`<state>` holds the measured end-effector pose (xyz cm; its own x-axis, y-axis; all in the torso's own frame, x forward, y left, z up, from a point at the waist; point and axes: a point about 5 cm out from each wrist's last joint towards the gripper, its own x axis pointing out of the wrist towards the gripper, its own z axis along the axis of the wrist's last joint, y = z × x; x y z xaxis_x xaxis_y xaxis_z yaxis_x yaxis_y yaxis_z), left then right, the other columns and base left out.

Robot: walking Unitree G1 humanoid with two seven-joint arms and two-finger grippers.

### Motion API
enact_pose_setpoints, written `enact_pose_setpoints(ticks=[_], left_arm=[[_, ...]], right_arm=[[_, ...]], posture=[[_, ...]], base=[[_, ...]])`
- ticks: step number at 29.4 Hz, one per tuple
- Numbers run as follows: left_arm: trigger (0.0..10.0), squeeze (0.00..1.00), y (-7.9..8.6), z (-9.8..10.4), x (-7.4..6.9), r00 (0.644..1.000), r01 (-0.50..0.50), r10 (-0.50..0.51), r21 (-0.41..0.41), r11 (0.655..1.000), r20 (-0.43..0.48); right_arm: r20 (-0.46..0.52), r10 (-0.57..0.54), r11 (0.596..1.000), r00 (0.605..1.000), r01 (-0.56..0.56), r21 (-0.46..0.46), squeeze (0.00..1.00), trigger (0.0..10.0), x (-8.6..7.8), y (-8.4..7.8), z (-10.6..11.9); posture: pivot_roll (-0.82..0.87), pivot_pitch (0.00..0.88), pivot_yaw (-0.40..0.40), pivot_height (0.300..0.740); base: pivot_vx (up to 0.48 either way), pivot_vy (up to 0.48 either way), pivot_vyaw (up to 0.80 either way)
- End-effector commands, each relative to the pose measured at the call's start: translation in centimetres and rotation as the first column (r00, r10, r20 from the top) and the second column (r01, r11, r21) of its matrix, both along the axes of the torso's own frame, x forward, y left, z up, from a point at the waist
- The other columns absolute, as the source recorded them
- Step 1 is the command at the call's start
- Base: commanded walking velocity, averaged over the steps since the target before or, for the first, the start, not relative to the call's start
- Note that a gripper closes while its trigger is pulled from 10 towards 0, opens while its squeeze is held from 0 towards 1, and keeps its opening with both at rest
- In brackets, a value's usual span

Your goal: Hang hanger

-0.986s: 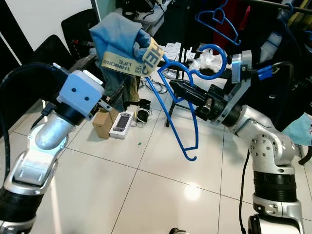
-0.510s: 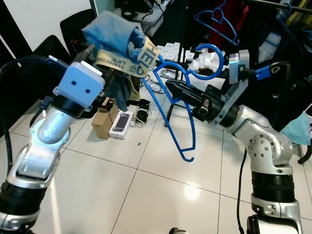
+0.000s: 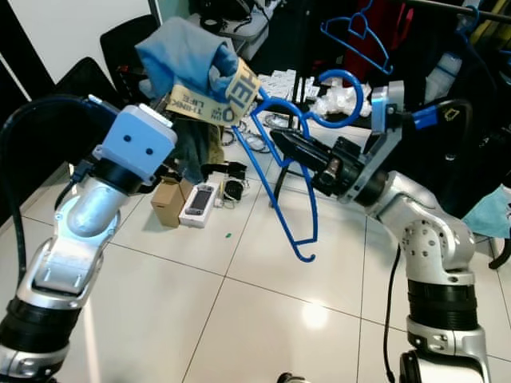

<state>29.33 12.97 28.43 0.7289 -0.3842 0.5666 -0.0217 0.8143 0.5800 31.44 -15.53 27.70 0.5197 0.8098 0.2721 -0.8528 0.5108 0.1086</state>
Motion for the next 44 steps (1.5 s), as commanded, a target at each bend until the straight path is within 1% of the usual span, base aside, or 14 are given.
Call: enact_pose_setpoints(ticks=[1, 6, 9, 14, 20, 23, 26, 28, 30, 31, 32, 38, 43, 44], left_arm=[[0.0, 0.0, -0.1, -0.6, -0.2, 0.999, 0.021, -0.021, -0.011, 1.0, -0.032], [0.0, 0.0, -0.1, -0.8, -0.2, 0.999, 0.024, -0.025, -0.018, 1.0, -0.045], [0.0, 0.0, -0.1, -1.1, -0.3, 0.998, 0.03, -0.031, -0.018, 0.999, -0.058], [0.2, 0.0, -0.4, -1.3, -0.2, 0.997, 0.04, -0.042, -0.02, 0.999, -0.069], [0.4, 0.0, -0.6, -1.4, -0.2, 0.996, 0.05, -0.051, -0.024, 0.998, -0.078], [0.5, 0.0, -0.5, -1.6, -0.2, 0.995, 0.048, -0.05, -0.022, 0.999, -0.09], [0.5, 0.0, -0.4, -1.7, -0.2, 0.994, 0.047, -0.049, -0.021, 0.999, -0.095], [0.5, 0.0, -0.4, -1.7, -0.3, 0.994, 0.048, -0.05, -0.02, 0.999, -0.098], [0.6, 0.0, -0.5, -1.7, -0.2, 0.994, 0.051, -0.053, -0.02, 0.999, -0.101], [0.6, 0.0, -0.5, -1.7, -0.2, 0.994, 0.051, -0.053, -0.02, 0.999, -0.101], [0.8, 0.0, -0.7, -1.7, -0.1, 0.993, 0.054, -0.055, -0.021, 0.998, -0.101], [1.0, 0.0, -0.8, -1.5, -0.1, 0.993, 0.06, -0.062, -0.027, 0.998, -0.097], [0.9, 0.0, -0.7, -1.1, 0.0, 0.993, 0.068, -0.071, -0.038, 0.997, -0.091], [0.9, 0.0, -0.6, -1.1, -0.1, 0.993, 0.068, -0.071, -0.04, 0.997, -0.094]], right_arm=[[-0.027, -0.031, 0.998, 0.999, 0.029, -0.053, 0.0, 10.0, 0.3, 0.2, -0.7], [-0.102, -0.09, 0.98, 0.991, 0.07, -0.184, 0.0, 10.0, 0.7, 0.0, -2.5], [-0.134, -0.162, 0.943, 0.978, 0.113, -0.314, 0.0, 10.0, 0.9, -0.6, -4.0], [-0.122, -0.098, 0.934, 0.988, 0.049, -0.353, 0.0, 10.0, 0.0, -0.5, -4.1], [-0.082, -0.103, 0.968, 0.991, 0.081, -0.237, 0.0, 10.0, 0.2, -0.2, -2.8], [-0.05, -0.135, 0.991, 0.99, 0.135, -0.015, 0.0, 10.0, 0.8, -0.7, -0.2], [-0.056, -0.167, 0.984, 0.984, 0.17, 0.049, 0.0, 10.0, 1.2, -1.2, 0.4], [-0.078, -0.219, 0.975, 0.973, 0.222, 0.027, 0.0, 10.0, 1.8, -1.5, 0.2], [-0.125, -0.267, 0.953, 0.956, 0.243, -0.181, 0.0, 10.0, 2.2, -1.0, -2.4], [-0.125, -0.267, 0.953, 0.956, 0.243, -0.181, 0.0, 10.0, 2.2, -1.0, -2.4], [-0.199, -0.157, 0.925, 0.967, 0.074, -0.373, 0.0, 10.0, 0.6, 0.5, -5.5], [-0.305, -0.121, 0.93, 0.945, 0.001, -0.368, 0.0, 10.0, -0.1, 1.4, -6.6], [-0.288, -0.358, 0.915, 0.888, 0.273, -0.298, 0.0, 10.0, 2.6, -0.4, -6.1], [-0.257, -0.429, 0.897, 0.866, 0.373, -0.239, 0.0, 10.0, 3.4, -1.4, -5.0]], posture=[[-0.03, 0.148, -0.027, 0.74], [-0.03, 0.144, -0.034, 0.74], [-0.03, 0.143, -0.035, 0.74], [-0.04, 0.142, -0.033, 0.74], [-0.04, 0.147, -0.034, 0.74], [-0.04, 0.154, -0.034, 0.74], [-0.04, 0.154, -0.034, 0.74], [-0.04, 0.154, -0.034, 0.74], [-0.04, 0.153, -0.033, 0.74], [-0.04, 0.153, -0.033, 0.74], [-0.04, 0.153, -0.035, 0.74], [-0.04, 0.153, -0.03, 0.74], [-0.04, 0.152, -0.031, 0.74], [-0.03, 0.152, -0.032, 0.74]], base=[[0.0, 0.0, 0.0], [0.0, 0.0, 0.0], [0.0, 0.0, 0.0], [0.0, 0.0, 0.0], [0.0, 0.0, 0.0], [0.0, 0.0, 0.0], [0.0, 0.0, 0.0], [0.0, 0.0, 0.0], [0.0, 0.0, 0.0], [0.0, 0.0, 0.0], [0.0, 0.0, 0.0], [0.0, 0.0, 0.0], [0.0, 0.0, 0.0], [0.0, 0.0, 0.0]])
